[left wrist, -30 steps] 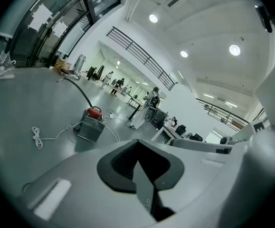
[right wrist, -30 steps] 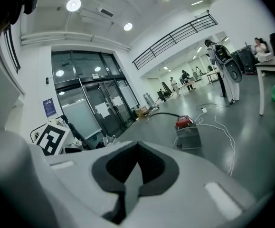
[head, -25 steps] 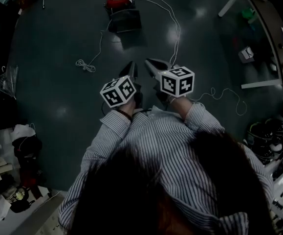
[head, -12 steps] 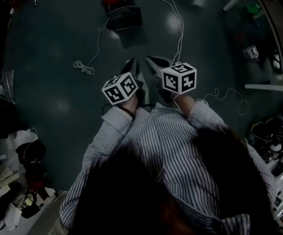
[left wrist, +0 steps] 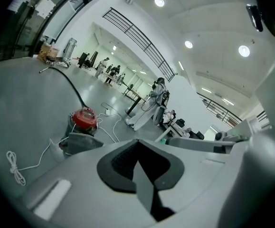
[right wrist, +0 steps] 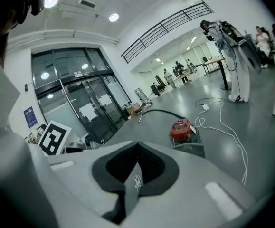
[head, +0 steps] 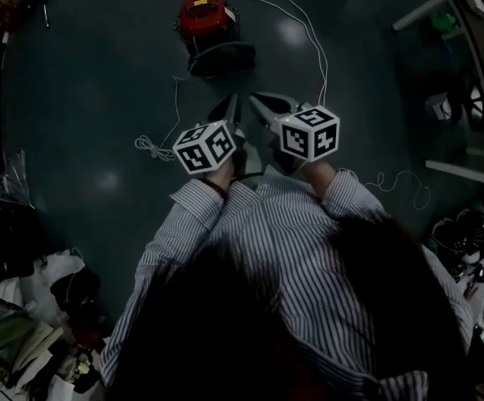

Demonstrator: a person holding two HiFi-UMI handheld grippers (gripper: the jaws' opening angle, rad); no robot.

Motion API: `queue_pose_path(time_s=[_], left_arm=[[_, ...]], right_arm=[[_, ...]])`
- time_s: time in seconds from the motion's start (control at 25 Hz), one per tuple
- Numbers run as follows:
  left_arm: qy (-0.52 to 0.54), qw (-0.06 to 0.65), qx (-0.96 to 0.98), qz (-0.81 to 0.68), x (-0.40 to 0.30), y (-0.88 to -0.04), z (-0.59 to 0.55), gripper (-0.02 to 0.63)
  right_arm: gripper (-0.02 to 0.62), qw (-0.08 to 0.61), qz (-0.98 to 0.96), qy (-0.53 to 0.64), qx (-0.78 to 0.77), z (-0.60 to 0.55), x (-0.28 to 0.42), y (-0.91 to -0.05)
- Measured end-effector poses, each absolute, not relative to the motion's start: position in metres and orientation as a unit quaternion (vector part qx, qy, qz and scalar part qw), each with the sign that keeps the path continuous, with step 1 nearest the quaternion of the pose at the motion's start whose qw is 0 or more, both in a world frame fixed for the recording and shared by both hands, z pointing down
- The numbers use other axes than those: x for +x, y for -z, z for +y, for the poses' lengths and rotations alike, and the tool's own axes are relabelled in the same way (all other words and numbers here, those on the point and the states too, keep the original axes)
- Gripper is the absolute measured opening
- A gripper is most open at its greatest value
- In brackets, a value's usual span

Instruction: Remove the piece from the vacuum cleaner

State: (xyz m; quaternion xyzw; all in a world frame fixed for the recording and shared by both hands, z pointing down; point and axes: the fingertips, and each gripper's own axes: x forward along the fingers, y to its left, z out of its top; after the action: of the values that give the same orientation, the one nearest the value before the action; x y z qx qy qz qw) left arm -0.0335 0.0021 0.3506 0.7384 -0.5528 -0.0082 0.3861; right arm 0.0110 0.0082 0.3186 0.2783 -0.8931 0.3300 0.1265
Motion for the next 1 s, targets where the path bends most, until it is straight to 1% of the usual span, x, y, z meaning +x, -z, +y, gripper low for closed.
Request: queue_pose_path(time_s=[0.24, 0.4, 0.68, 1.0], left_arm=[[-0.017, 0.396, 0.734, -0.551, -0.061, -0.366, -0.062, 0.006], [-0.03, 0.411, 0.723, -0.554, -0.069, -0.382, -0.083, 0.006], [-0.027, 0.44, 0.693, -0.57, -0.088, -0.413, -0.118, 0.006], [-0.043, 0.446, 0.697, -0.56, -0.105, -0.473, -0.161, 0.006]], right_arm=[[0.002, 0.141, -0.881, -0.34, 0.298, -0.068, -0.012, -0.328], [0.002, 0.152, -0.868, -0.36, 0.306, -0.098, -0.012, -0.344], [0.002, 0.191, -0.865, -0.37, 0.279, -0.13, -0.031, -0.376], [0.002, 0.241, -0.856, -0.363, 0.278, -0.168, -0.05, -0.445]])
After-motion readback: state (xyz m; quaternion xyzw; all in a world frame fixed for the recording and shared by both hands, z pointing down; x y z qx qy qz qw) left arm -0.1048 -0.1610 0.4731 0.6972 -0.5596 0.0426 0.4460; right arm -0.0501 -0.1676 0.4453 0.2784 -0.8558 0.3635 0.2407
